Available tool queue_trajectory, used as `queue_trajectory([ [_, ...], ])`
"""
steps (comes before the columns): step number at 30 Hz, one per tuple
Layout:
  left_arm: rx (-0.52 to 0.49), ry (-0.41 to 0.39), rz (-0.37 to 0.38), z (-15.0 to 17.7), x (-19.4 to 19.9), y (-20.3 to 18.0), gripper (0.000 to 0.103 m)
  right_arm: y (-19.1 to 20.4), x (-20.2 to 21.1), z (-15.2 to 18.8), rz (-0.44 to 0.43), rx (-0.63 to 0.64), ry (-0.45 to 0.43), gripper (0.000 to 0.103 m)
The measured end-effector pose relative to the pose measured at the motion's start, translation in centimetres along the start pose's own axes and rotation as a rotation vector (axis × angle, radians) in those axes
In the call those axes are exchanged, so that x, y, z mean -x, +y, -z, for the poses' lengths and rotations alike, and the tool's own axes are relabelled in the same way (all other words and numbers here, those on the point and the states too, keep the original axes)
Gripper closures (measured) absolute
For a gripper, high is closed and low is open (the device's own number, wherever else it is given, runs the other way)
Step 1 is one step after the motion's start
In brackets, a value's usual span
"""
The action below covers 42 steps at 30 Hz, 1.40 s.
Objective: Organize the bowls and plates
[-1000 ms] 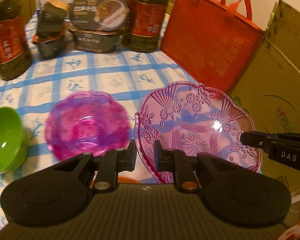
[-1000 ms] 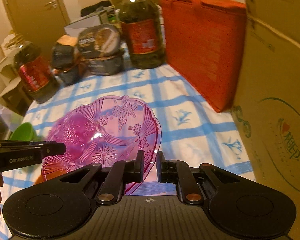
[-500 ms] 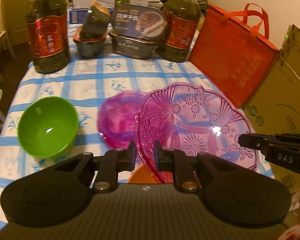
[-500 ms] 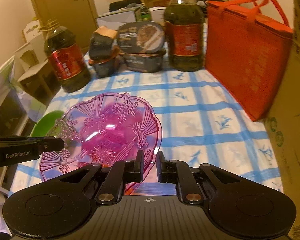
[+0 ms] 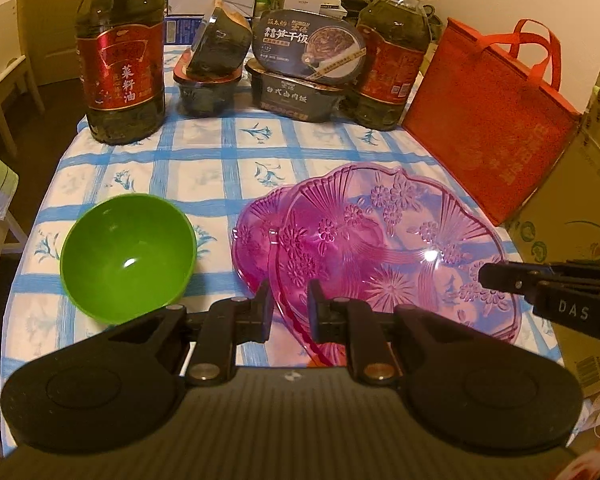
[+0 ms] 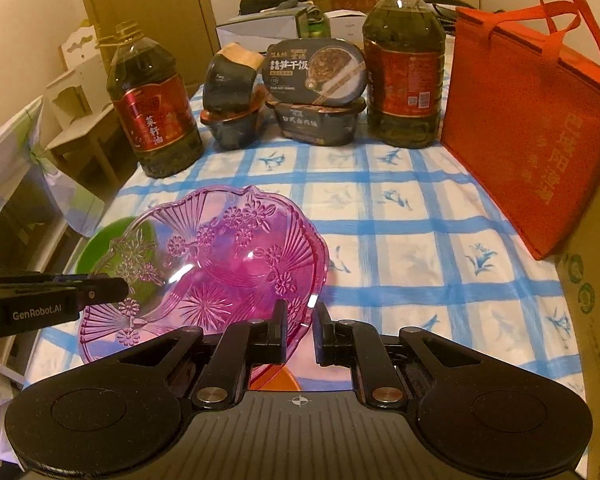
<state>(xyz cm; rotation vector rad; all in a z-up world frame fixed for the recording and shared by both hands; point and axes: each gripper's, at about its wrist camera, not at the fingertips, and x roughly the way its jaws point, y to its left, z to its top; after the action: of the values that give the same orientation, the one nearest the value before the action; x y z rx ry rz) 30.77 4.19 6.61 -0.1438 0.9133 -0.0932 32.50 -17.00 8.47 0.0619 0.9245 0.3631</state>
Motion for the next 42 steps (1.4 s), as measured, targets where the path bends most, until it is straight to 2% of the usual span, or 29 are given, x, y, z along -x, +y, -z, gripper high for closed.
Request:
queue_trajectory([
  [8,-0.002,0.007,-0.016,-1.7,-3.7,1.0,0.088,-1.1,-3.9,-1.9,0.005,-0.008,0.017,0.091],
  [22,0.014,0.056,-0.066,-1.5,-11.8,2.5,0.088,-2.6,-13.1,-2.3,0.016,0.011,0.1,0.09],
  [29,0.019,0.067,-0.077,-1.0,-13.6,3.2,0.088,-2.5,-15.4,-2.3,0.017,0.036,0.115,0.09],
  [38,0.014,0.061,-0.085,-1.0,-14.1,3.3,0.088,-2.3,-16.2,-2.0,0.026,0.051,0.111,0.089],
  [40,0.004,0.063,-0.095,-1.0,-14.3,3.2,0.087,-2.4,-16.4,-2.0,0.025,0.052,0.118,0.086],
  [41,-0.001,0.054,-0.106,-0.9,-14.3,3.1,0.087,-2.4,-16.4,-1.9,0.025,0.052,0.112,0.077],
  [42,-0.002,0.047,-0.114,-0.9,-14.3,3.1,0.084,-2.6,-16.3,-1.9,0.023,0.048,0.101,0.06],
])
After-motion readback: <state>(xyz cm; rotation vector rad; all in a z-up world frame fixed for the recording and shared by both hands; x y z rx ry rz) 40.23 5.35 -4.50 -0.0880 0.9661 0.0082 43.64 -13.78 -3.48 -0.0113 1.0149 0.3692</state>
